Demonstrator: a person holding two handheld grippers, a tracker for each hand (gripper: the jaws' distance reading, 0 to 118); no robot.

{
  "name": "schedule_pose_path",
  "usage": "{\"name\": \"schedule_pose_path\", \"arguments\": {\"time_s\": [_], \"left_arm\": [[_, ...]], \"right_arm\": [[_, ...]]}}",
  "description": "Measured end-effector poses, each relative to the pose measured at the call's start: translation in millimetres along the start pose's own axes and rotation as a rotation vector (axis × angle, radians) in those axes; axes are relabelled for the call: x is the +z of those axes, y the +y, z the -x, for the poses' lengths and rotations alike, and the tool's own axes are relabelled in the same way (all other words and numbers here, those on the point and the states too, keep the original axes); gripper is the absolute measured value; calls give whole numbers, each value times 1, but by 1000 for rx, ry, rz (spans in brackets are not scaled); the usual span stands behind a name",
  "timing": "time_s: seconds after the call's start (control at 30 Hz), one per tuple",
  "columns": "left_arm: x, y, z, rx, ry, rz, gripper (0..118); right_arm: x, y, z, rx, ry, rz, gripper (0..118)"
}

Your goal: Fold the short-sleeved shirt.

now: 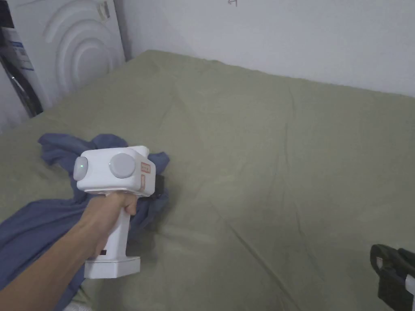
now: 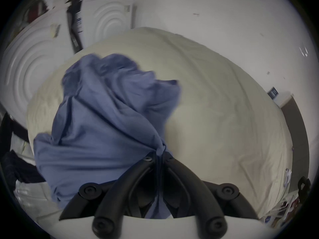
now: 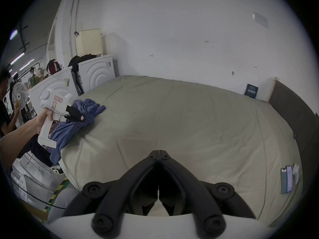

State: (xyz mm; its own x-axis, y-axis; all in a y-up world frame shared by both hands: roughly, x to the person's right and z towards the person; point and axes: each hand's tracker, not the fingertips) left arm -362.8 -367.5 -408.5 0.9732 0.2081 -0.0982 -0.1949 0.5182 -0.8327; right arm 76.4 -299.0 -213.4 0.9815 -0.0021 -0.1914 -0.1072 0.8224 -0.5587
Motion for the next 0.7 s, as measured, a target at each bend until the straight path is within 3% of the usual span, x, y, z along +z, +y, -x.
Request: {"name": "schedule_pose_path", "arguments": {"time_s": [0.47, 0.7], "left_arm": [[-52, -20, -368, -299, -479, 128, 5], [-69, -74, -499, -450, -567, 223, 5]], "right_arm": [[64, -29, -124, -111, -241, -12, 1], [67, -48, -164, -176, -303, 3, 1]]}}
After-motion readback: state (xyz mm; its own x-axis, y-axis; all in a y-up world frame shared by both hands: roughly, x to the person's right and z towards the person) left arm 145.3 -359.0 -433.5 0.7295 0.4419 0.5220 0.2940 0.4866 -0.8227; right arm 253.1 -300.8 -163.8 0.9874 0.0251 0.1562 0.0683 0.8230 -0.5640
